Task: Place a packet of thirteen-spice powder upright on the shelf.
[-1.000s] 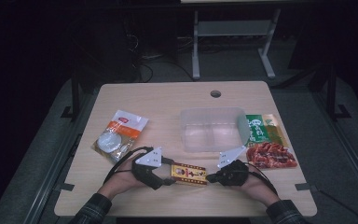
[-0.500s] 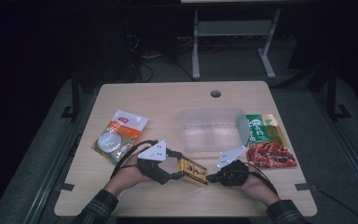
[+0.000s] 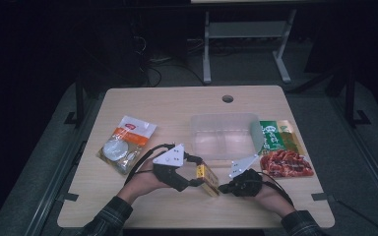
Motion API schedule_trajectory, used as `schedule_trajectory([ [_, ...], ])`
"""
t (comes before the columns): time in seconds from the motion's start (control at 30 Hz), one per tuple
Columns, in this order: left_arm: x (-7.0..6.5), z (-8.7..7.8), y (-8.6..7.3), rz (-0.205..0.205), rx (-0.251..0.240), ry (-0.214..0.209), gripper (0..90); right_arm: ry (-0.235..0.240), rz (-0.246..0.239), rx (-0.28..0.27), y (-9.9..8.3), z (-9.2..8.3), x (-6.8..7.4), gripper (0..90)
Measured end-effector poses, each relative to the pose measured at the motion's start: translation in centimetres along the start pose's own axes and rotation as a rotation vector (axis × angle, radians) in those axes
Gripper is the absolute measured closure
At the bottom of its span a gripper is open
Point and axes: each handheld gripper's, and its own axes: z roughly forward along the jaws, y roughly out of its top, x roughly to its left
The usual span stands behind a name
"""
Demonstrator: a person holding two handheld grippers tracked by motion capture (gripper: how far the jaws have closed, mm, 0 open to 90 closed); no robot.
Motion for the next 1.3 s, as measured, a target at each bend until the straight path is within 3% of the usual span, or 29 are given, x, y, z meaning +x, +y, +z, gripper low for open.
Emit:
schedule_trajectory([
  [0.73,0.5,2.8,2.2,0.000,-0.033,-0.044,31.3,-0.002,-0.001,0.002,0.0,0.0,0.0,90.0],
  [0.97,0.5,2.6,2.2,-0.009,-0.035,-0.049,31.4,-0.012,-0.009,-0.010,0.0,-0.3,0.0,90.0],
  [1.1,0.5,2.6,2.2,-0.010,-0.037,-0.050,31.4,-0.019,0.011,-0.020,-0.1,-0.6,-0.1,90.0],
  [1.3,0.6,1.5,2.2,-0.021,-0.053,-0.053,29.5,-0.026,0.021,-0.034,-0.2,-1.1,-0.2,90.0],
])
